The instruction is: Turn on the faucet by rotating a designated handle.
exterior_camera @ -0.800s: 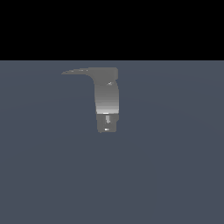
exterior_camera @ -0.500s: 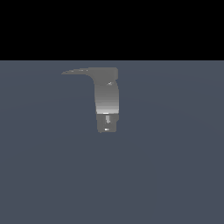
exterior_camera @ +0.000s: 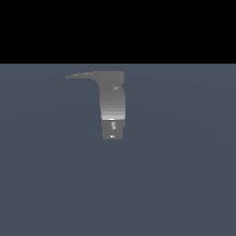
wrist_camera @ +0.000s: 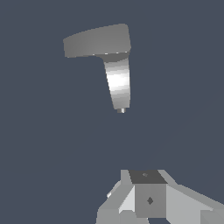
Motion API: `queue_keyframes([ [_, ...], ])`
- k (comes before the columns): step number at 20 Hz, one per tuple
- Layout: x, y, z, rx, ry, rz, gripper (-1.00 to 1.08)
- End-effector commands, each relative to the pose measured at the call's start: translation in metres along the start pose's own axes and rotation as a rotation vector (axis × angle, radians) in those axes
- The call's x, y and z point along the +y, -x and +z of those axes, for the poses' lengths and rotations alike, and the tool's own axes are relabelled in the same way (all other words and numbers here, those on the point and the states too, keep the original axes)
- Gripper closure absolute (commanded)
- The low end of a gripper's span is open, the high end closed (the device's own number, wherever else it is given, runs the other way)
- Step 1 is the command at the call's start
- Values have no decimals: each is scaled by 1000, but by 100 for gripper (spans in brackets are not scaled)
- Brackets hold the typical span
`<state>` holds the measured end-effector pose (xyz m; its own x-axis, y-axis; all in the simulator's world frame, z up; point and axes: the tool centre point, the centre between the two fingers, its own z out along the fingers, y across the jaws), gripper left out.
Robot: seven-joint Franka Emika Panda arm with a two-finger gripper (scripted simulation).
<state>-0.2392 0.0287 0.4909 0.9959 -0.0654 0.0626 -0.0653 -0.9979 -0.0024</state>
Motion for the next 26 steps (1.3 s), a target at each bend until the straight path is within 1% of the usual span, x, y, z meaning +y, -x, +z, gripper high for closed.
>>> queue_keyframes([
  [1,-8,-3,6,-1,1,36,108],
  [13,-59,-29,45,-10,6,271,108],
  [26,-107,-72,89,-19,11,534,108],
])
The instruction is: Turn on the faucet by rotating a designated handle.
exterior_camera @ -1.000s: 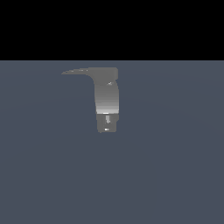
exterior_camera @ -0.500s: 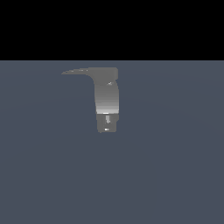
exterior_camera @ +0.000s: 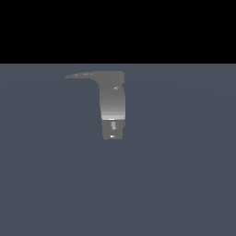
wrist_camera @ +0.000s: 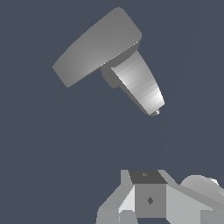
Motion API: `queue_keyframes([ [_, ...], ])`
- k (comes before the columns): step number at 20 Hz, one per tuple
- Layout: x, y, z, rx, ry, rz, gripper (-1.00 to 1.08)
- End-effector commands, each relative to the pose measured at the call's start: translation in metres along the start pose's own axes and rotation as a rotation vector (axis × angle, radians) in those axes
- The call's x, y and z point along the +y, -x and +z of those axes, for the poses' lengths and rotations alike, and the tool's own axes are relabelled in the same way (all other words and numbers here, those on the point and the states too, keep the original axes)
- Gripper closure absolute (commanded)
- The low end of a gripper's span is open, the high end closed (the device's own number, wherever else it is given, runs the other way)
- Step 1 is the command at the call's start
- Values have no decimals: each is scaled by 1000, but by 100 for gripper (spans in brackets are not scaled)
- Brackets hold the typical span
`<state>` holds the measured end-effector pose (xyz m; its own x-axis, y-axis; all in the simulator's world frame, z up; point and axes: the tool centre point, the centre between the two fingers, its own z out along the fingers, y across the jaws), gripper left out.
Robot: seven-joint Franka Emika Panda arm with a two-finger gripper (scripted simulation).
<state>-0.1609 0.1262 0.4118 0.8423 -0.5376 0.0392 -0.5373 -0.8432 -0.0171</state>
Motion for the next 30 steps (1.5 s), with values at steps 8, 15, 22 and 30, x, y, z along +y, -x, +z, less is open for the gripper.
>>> queue_keyframes([
  [8,-43,-20,31,-7,2,189,108],
  [15,-70,-39,52,-12,5,321,108],
  [22,-93,-61,73,-16,8,450,108],
  [30,-116,-90,98,-18,14,598,108],
])
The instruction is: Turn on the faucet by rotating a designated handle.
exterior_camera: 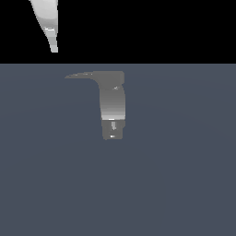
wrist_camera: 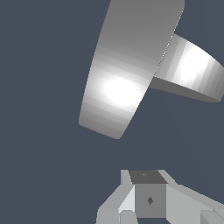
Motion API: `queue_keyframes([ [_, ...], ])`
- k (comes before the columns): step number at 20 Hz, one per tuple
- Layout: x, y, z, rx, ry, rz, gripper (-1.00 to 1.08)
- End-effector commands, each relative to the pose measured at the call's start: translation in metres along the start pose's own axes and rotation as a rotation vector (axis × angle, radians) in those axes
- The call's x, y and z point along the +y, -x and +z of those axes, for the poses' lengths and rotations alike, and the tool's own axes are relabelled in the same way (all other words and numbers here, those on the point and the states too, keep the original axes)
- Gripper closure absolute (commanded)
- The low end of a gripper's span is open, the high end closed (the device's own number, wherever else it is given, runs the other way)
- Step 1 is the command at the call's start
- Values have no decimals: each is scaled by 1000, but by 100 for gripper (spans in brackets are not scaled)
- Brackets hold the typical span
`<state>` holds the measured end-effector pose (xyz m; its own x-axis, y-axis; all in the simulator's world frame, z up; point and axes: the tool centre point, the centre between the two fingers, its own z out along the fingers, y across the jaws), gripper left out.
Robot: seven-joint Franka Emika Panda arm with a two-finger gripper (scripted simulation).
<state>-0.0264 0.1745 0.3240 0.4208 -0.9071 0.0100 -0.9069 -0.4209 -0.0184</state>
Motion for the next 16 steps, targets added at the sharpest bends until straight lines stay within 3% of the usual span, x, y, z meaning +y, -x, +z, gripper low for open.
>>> queue_keyframes([
  [1,-11,-5,8,0,2,49,108],
  [16,-75,-50,59,-1,16,362,108],
])
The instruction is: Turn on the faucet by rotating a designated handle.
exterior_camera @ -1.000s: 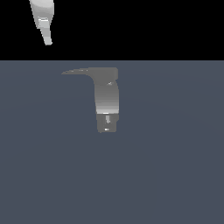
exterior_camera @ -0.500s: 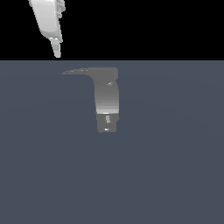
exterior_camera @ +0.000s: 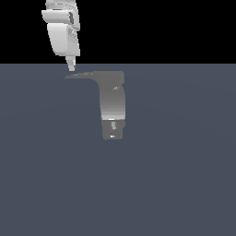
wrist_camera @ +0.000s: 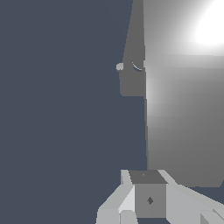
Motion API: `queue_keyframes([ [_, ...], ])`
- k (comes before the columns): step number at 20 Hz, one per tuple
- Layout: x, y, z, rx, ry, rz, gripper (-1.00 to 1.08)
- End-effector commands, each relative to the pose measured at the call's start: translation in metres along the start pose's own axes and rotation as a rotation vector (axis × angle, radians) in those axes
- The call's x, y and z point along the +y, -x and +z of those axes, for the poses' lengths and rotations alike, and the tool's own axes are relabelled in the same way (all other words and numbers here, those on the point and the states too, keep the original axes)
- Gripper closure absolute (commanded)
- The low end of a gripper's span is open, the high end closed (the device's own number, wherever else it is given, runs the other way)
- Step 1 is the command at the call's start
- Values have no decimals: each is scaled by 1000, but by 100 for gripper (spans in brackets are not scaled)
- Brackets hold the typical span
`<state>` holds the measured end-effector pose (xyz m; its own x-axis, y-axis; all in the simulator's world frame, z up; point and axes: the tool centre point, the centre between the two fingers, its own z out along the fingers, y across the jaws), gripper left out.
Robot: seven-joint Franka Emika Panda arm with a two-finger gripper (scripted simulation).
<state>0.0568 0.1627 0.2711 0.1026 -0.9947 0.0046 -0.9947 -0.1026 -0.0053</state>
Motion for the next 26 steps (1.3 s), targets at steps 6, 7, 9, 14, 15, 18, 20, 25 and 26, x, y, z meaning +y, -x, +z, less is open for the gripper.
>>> queue_keyframes([
  [6,-27,-14,18,-1,4,118,108],
  [7,-29,-15,19,-1,5,128,108],
  [9,-33,-17,22,-2,5,144,108],
  [14,-36,-19,23,-4,6,158,108],
  [15,-36,-19,23,-4,6,158,108],
  [18,-36,-20,23,-4,6,158,108],
  [20,-31,-19,23,-4,6,158,108],
  [25,-18,-16,23,-4,6,158,108],
  [26,-15,-16,23,-4,6,158,108],
])
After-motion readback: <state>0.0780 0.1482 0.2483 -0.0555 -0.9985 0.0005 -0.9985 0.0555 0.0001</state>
